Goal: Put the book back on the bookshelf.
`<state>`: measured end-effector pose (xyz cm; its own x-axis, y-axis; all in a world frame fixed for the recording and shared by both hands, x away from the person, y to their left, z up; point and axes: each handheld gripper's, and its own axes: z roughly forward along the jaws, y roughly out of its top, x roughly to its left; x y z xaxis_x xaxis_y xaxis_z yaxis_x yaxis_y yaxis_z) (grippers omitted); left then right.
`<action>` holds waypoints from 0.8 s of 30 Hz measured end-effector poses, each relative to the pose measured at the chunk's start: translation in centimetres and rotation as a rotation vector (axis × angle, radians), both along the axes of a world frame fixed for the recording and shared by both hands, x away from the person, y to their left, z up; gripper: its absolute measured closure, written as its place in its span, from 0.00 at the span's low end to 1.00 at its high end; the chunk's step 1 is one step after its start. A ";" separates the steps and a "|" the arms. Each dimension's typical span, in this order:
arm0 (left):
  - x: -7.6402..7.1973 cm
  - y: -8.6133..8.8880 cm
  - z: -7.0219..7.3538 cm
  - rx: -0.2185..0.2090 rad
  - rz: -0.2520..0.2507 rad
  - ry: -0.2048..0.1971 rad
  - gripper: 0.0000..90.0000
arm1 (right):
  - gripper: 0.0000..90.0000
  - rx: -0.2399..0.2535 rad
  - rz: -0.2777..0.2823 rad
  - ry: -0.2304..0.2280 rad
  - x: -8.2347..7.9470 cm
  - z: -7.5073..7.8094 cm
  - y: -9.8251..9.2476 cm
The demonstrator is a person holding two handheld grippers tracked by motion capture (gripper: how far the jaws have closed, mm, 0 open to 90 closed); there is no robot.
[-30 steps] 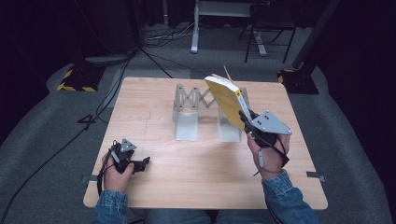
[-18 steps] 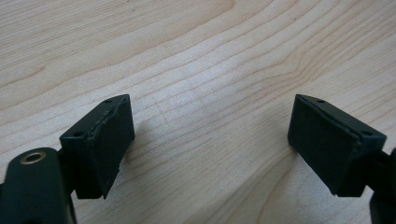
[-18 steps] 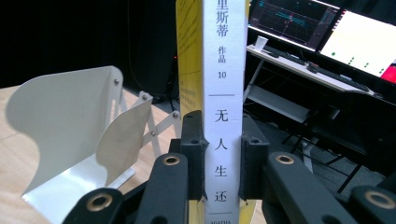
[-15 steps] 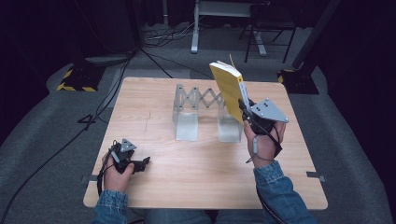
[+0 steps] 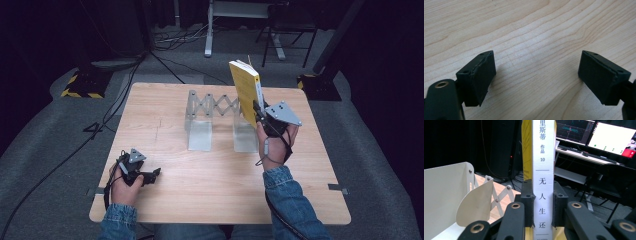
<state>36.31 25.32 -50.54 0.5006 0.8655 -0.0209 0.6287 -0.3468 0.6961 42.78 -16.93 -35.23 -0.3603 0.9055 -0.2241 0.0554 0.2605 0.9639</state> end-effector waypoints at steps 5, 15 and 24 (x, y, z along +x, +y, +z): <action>0.0 0.0 0.0 0.000 0.000 0.000 0.17 | 0.85 0.028 -0.008 -0.004 0.3 -1.1 0.1; 0.0 0.0 0.0 0.000 -0.001 0.000 0.17 | 0.84 0.043 -0.023 -0.010 0.3 -3.2 0.6; 0.0 0.0 0.0 0.002 0.000 -0.001 0.17 | 0.84 0.058 0.032 0.045 0.1 -5.4 1.5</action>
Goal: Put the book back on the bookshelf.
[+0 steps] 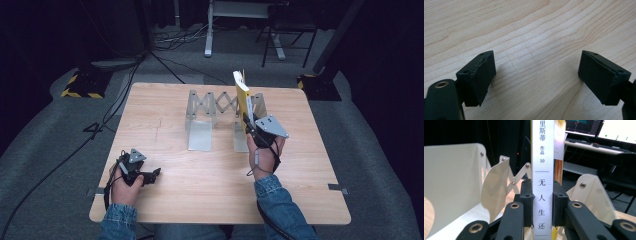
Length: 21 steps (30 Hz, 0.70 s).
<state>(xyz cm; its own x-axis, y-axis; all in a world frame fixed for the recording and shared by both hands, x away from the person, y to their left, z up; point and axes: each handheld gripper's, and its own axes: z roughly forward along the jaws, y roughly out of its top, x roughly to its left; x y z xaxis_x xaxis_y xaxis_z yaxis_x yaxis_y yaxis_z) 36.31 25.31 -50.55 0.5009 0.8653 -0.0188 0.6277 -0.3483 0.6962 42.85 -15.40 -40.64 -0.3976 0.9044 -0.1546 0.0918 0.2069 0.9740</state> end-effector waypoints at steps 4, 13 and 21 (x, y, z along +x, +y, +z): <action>0.0 0.0 0.0 -0.001 -0.001 0.000 0.17 | 0.83 -0.012 0.011 0.027 0.0 -0.5 0.1; 0.0 0.0 0.0 -0.001 -0.001 0.001 0.17 | 0.81 -0.044 0.036 0.079 -0.1 -2.1 0.3; 0.0 0.0 0.0 0.000 -0.001 0.001 0.17 | 0.75 -0.036 0.075 0.120 -0.3 -2.6 0.1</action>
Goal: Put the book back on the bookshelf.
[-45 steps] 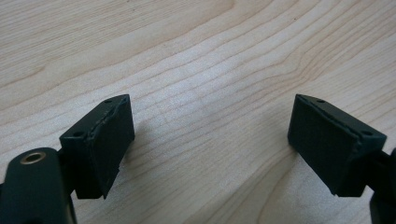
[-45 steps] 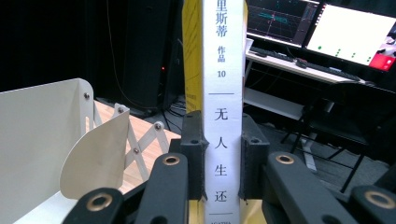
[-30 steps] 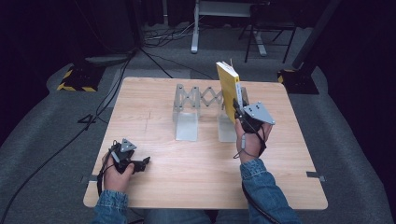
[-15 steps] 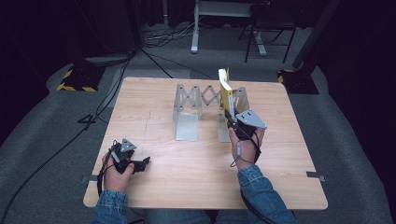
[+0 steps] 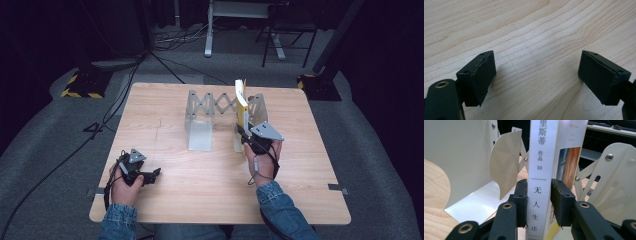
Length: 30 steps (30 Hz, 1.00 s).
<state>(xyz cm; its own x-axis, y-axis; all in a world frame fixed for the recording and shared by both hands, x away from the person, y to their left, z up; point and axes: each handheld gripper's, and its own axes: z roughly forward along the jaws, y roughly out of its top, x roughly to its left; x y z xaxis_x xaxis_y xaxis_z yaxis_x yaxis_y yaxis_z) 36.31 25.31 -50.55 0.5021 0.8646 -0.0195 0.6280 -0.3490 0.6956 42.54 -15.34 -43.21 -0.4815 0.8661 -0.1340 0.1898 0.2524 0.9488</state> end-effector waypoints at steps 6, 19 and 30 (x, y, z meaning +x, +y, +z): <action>0.0 0.0 0.0 0.001 0.000 -0.001 0.17 | 0.72 -0.021 0.012 0.026 -0.2 -0.3 -0.1; 0.0 0.0 0.0 0.001 0.000 0.002 0.17 | 0.59 -0.065 0.020 0.075 0.3 -1.1 0.0; 0.0 0.0 0.0 0.001 -0.002 0.001 0.17 | 0.26 -0.090 0.011 0.070 -0.1 -0.9 0.0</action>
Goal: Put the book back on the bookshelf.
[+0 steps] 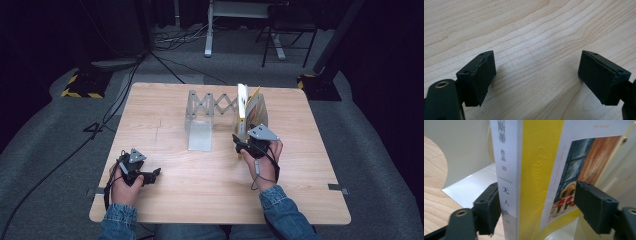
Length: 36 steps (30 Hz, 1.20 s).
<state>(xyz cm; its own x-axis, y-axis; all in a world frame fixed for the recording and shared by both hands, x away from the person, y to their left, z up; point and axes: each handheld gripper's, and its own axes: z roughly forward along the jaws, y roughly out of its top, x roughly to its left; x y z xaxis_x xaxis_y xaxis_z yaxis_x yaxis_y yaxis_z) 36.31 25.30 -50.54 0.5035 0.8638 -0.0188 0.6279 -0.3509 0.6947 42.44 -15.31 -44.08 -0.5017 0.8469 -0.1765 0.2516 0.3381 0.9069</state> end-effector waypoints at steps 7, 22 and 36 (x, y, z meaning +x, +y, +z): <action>-0.2 -0.1 0.0 -0.003 0.009 -0.003 0.18 | 0.22 0.010 0.045 -0.026 -1.6 2.1 -1.1; -0.3 0.0 0.0 -0.003 -0.011 0.000 0.17 | 0.22 0.069 0.079 0.016 -3.7 5.0 -6.3; 0.1 -0.1 0.0 0.009 -0.008 0.003 0.14 | 0.18 0.062 0.070 0.122 -3.5 5.0 -12.3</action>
<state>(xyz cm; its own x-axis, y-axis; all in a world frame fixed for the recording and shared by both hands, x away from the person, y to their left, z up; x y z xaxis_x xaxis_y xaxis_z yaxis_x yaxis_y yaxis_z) 36.43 25.23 -50.52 0.5107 0.8597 -0.0121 0.6266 -0.3626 0.6898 38.90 -27.58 -39.07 -0.5744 0.8164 -0.0594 0.3389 0.3033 0.8906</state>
